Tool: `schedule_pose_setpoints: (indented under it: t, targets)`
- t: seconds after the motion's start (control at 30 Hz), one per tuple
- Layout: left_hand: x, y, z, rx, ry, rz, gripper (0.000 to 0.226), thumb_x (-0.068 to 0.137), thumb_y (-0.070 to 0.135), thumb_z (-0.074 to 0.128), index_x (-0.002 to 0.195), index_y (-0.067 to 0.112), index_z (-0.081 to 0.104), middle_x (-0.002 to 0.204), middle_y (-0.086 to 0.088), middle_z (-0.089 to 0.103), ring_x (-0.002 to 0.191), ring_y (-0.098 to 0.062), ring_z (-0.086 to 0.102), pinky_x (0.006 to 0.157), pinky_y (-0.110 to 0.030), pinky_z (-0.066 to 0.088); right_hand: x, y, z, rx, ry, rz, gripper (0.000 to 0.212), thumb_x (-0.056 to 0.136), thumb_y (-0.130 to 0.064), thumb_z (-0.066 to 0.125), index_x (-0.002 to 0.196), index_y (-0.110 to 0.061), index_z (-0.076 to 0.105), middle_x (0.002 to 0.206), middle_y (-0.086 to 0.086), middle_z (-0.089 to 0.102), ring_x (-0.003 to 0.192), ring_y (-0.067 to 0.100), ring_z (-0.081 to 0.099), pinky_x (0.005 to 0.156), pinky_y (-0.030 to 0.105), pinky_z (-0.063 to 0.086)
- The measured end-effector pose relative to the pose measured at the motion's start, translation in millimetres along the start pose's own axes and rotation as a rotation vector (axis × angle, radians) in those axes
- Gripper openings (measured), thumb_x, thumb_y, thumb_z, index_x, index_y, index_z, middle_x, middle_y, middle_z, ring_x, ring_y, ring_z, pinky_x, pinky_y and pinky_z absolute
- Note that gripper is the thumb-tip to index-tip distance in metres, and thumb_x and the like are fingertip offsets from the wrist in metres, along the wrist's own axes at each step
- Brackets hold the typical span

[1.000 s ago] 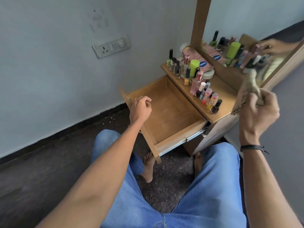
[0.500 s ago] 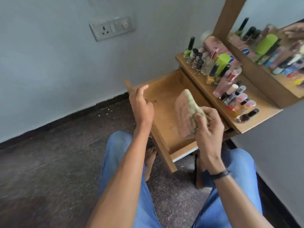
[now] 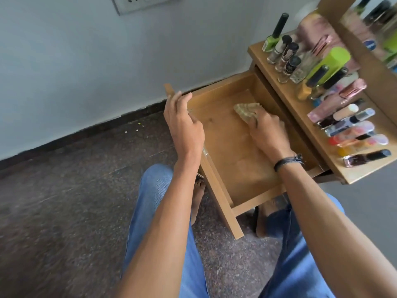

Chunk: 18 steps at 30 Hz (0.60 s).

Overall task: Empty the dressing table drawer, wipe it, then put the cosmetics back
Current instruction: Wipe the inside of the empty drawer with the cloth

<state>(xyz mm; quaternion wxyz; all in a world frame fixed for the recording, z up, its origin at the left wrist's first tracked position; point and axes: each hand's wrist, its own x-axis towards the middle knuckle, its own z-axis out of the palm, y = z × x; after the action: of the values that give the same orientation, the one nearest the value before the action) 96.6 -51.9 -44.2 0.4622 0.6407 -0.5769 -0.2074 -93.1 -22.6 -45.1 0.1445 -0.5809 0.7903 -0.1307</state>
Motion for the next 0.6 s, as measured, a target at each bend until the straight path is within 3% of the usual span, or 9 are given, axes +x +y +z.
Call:
schedule_pose_setpoints:
  t: [0.07,0.13,0.2,0.23,0.33,0.47,0.6]
  targets:
    - [-2,0,2,0.022,0.01,0.029,0.055,0.088,-0.021,0.043,0.129,0.008,0.064,0.146,-0.011,0.049,0.144,-0.027,0.036,0.103,0.002,0.022,8,2,12,0.017,-0.135,0.051,0.047,0.101,-0.027,0.051,0.145,-0.014,0.043,0.144,0.02,0.055,0.128,0.042,0.055,0.102,0.048,0.045]
    - [-2,-1,2,0.037,0.012,0.029,0.055,0.088,-0.021,0.043,0.13,0.008,0.063,0.148,-0.012,0.048,0.145,-0.028,0.036,0.11,-0.006,0.025,12,4,21,0.05,-0.22,0.026,0.067,0.101,-0.028,0.053,0.159,-0.014,0.023,0.167,0.015,0.024,0.153,0.031,0.025,0.121,0.045,0.028]
    - [-2,-2,2,0.05,0.012,0.009,0.054,0.09,-0.019,0.043,0.132,0.009,0.062,0.15,-0.011,0.046,0.145,-0.027,0.035,0.113,-0.015,0.028,15,6,28,0.055,-0.24,-0.046,0.071,0.103,-0.028,0.049,0.164,-0.02,0.011,0.172,0.006,0.001,0.158,0.02,-0.004,0.128,0.043,0.007]
    - [-2,-2,3,0.052,0.012,0.004,0.053,0.091,-0.018,0.043,0.133,0.009,0.061,0.151,-0.011,0.046,0.145,-0.026,0.035,0.112,-0.012,0.026,18,7,30,0.041,-0.235,-0.075,0.07,0.105,-0.029,0.045,0.164,-0.022,0.009,0.172,0.004,-0.003,0.158,0.019,-0.009,0.128,0.044,0.002]
    - [-2,-3,3,0.045,0.013,0.009,0.053,0.092,-0.017,0.043,0.135,0.009,0.059,0.152,-0.011,0.045,0.145,-0.026,0.035,0.109,-0.005,0.024,30,8,34,0.02,-0.238,-0.091,0.064,0.109,-0.031,0.035,0.164,-0.025,0.005,0.172,0.003,-0.008,0.157,0.019,-0.014,0.126,0.045,-0.003]
    - [-3,-4,3,0.043,0.019,0.003,0.055,0.092,-0.017,0.042,0.136,0.01,0.059,0.153,-0.01,0.045,0.145,-0.025,0.036,0.115,-0.03,0.037,45,2,40,0.024,-0.221,-0.09,0.06,0.109,-0.03,0.031,0.164,-0.027,0.007,0.172,0.001,-0.007,0.157,0.018,-0.014,0.127,0.041,-0.004]
    - [-4,-6,5,0.033,0.033,0.01,0.055,0.091,-0.018,0.043,0.134,0.01,0.061,0.152,-0.009,0.047,0.144,-0.025,0.037,0.114,-0.035,0.039,49,-8,48,0.042,-0.173,-0.079,0.056,0.109,-0.03,0.031,0.163,-0.028,0.016,0.172,-0.002,0.001,0.158,0.016,-0.009,0.127,0.04,-0.003]
